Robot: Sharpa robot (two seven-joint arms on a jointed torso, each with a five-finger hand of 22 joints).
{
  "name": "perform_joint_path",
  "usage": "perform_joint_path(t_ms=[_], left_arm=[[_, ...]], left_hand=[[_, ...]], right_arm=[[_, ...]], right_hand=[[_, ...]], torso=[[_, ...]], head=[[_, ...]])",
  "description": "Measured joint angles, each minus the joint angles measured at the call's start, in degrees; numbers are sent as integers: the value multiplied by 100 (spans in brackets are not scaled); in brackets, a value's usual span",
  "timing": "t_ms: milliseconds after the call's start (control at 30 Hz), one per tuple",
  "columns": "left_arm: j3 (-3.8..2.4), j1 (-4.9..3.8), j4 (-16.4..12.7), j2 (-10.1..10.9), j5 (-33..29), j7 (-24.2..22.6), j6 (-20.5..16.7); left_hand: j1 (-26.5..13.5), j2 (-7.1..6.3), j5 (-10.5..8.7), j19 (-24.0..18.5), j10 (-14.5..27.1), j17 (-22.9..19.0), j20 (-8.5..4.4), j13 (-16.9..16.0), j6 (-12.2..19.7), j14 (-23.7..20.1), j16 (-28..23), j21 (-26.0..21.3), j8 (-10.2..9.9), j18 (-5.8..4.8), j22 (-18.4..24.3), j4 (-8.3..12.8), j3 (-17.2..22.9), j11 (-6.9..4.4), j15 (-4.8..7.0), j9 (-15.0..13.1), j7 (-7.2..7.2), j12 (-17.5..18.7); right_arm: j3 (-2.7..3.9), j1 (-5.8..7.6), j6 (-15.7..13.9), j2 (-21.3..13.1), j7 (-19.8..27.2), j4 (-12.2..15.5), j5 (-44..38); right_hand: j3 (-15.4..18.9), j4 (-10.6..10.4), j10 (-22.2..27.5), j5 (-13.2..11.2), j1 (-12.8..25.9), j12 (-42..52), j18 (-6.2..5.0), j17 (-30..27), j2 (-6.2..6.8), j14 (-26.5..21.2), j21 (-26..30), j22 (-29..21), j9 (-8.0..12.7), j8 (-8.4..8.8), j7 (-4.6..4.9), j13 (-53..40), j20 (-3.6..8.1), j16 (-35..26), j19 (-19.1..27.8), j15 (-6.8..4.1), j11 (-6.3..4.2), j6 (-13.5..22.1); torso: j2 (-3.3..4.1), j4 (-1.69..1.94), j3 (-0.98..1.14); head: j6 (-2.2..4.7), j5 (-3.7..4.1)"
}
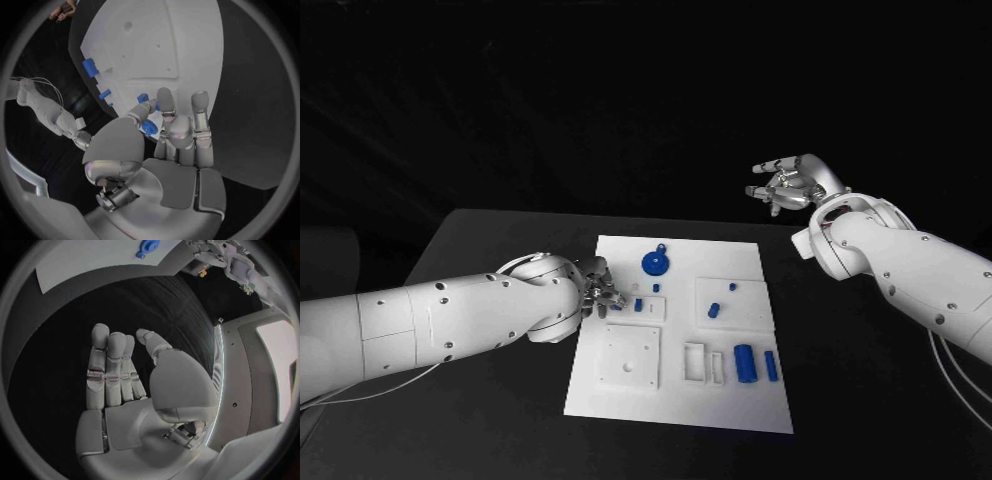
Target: Assemble the parts on the task board
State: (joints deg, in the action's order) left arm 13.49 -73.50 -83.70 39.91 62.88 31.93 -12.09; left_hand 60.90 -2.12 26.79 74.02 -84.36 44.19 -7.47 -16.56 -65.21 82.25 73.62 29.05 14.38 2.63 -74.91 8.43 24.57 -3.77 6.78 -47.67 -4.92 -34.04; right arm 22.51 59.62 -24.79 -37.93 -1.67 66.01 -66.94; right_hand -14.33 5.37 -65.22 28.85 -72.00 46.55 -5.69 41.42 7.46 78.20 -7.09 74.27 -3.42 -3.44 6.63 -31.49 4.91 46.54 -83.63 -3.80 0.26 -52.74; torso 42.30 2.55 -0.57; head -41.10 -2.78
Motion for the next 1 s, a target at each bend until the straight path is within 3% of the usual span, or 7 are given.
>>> perform_joint_path(t_ms=[300, 500, 667, 767, 867, 933, 1000], left_arm=[[-5, -1, 17, -20, 36, 8, 48], [-7, -2, 31, -32, 52, 8, 71], [-2, 0, 51, -48, 53, 9, 92], [9, 14, 69, -52, 53, 17, 116], [13, 20, 90, -57, 53, 32, 142], [29, 35, 103, -60, 50, 46, 174], [32, 49, 103, -64, 45, 54, 200]], left_hand=[[0, 0, 0, 0, -9, 39, 0, 0, 1, 5, 27, 0, 0, 0, 0, 5, 6, 9, -5, -40, 1, -22], [17, -17, -128, 0, -9, 26, 0, 0, 2, 5, 27, 0, 0, 0, -3, 6, 6, 9, -5, -61, 2, -22], [40, -38, -818, 0, -9, -34, 0, 1, 6, 5, 27, 0, 10, 1, -4, -166, -166, 9, -6, -91, 40, -22], [74, -102, -1074, 0, -10, -69, 0, 1, -206, -18, -2, 0, -41, 2, -3, -451, -338, 8, 17, -47, 247, -22], [132, -342, -1360, 0, -12, -147, 0, 1, -371, -28, -47, -46, -95, 1, -3, -805, -437, 6, 29, 8, 413, -22], [237, -510, -1526, 0, 54, -223, 0, 4, -675, -37, -104, -89, -145, 1, -3, -1038, -466, -54, 38, 82, 702, 16], [278, -626, -1604, 13, 54, -273, -13, 4, -681, -37, -107, -89, -145, 1, -3, -1242, -511, -54, 39, 100, 713, 22]], right_arm=[[0, -8, 1, 6, 2, -7, 1], [0, -11, 2, 7, 2, -9, 1], [0, -12, 2, 7, 3, -11, 1], [0, -13, 3, 7, 3, -12, 1], [0, -13, 3, 5, 3, -13, 1], [0, -13, 3, 3, 3, -14, 1], [0, -13, 3, 3, 3, -14, 1]], right_hand=[[0, 0, -1, 0, 0, 0, 0, 0, 0, 0, 0, 0, 0, 0, 2, 0, 0, 0, 0, 0, -1, 2], [17, -17, 3, 0, 0, 0, 0, 0, 0, 0, 0, 0, 0, 0, -13, 0, 0, 0, 0, 0, 3, -13], [17, -17, 12, 0, 0, 0, 0, 0, 0, 0, 0, 0, 0, 0, -13, 0, 0, 0, 0, 0, 12, -13], [17, -17, 12, 0, 0, 0, 0, 0, 0, 0, 0, 0, 0, 0, -13, 0, 0, 0, 0, 0, 12, -13], [17, -16, 12, 0, 0, 0, 0, 0, 0, 0, 0, 0, 0, 0, -12, 0, 0, 0, 0, 0, 12, -12], [17, -17, 12, 0, 0, 0, 0, 0, 0, 0, 0, 0, 0, 0, -12, 0, 0, 0, 0, 0, 12, -12], [17, -16, 12, 0, 0, 0, 0, 0, 0, 0, 0, 0, 0, 0, -12, 0, 0, 0, 0, 0, 12, -12]], torso=[[-1, 7, -5], [-2, 7, -5], [-3, 8, -8], [-3, 7, -8], [-2, 7, -7], [-2, 7, -6], [-2, 7, -7]], head=[[-14, 8], [-16, 7], [-15, 8], [-12, 13], [-8, 13], [-7, 13], [-6, 15]])
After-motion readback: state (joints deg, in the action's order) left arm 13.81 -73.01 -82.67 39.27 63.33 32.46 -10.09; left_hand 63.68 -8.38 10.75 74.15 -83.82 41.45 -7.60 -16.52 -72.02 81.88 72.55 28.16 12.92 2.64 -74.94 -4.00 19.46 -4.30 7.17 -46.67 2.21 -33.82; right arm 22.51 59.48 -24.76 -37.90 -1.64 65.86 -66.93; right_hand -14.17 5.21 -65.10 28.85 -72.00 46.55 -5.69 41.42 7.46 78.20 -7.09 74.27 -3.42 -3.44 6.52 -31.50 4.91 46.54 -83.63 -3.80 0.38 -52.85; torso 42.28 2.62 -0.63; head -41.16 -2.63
